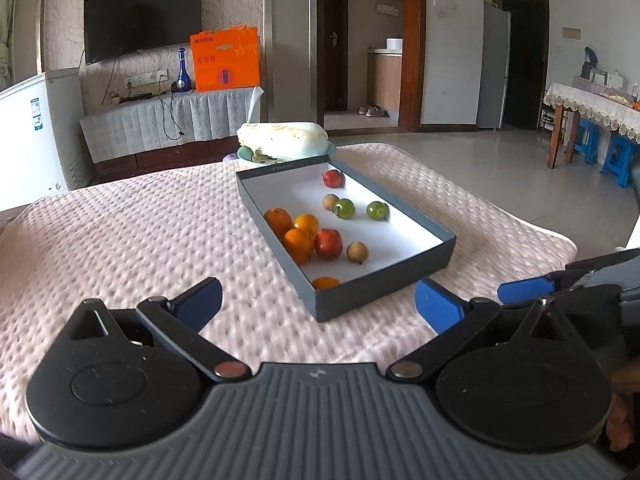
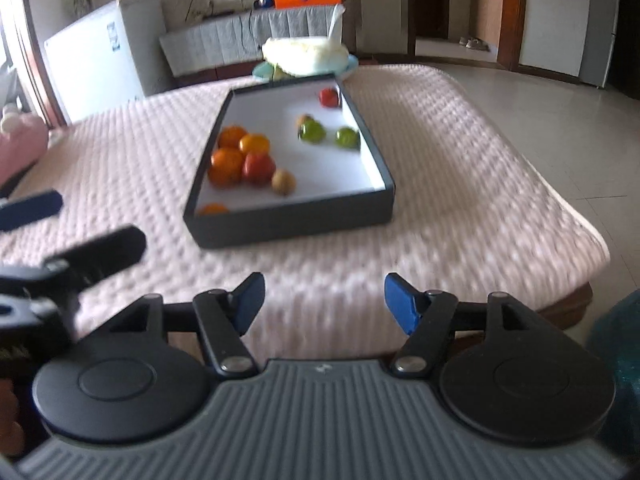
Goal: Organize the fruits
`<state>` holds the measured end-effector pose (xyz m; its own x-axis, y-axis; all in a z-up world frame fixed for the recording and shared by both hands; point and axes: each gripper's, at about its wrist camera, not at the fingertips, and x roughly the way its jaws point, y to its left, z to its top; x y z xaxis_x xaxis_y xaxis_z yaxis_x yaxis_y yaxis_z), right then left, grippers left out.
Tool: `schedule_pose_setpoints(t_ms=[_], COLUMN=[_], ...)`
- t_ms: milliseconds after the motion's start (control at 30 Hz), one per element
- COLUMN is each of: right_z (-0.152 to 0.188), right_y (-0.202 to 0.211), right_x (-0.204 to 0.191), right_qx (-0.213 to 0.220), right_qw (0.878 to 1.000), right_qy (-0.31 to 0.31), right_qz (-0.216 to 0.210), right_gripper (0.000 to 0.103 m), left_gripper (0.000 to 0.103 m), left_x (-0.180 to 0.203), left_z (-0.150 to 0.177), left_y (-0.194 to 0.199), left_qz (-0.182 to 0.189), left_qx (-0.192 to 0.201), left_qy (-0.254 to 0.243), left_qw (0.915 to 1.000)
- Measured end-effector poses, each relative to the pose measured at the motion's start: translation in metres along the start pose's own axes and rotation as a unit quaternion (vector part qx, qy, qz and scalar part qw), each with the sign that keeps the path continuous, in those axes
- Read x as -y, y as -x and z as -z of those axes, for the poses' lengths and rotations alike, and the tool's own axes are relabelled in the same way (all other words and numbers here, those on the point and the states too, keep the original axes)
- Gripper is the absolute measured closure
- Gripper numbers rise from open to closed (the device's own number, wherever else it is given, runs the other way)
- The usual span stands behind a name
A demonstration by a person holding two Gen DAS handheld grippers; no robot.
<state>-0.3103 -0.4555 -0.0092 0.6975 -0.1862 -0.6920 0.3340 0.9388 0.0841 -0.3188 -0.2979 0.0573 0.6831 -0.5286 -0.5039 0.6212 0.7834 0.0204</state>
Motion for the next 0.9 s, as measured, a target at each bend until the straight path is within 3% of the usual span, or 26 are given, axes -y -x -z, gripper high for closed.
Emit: schedule_pose_setpoints(t_ms=[233,900], right_z=[0.004,0.008], right_y=[0.001,-0.005], right_x=[0.016,0.015], right_qx=[-0.002,-0.014], right_qw=[0.999,0.999], right_qy=[-0.036,-0.006], right_qz=[0.007,0.032], right_gripper=[0.035,0.035], left_gripper=[0.000,0.000], left_x=[0.007,0.014], left_z=[0.008,0.011], left_y=[0.007,0.003], left_qz=[-0.005,0.010], left_qx=[-0.002,-0.002], left_qy=[-0.011,-0.021], left_qw=[0.9999,0.9997])
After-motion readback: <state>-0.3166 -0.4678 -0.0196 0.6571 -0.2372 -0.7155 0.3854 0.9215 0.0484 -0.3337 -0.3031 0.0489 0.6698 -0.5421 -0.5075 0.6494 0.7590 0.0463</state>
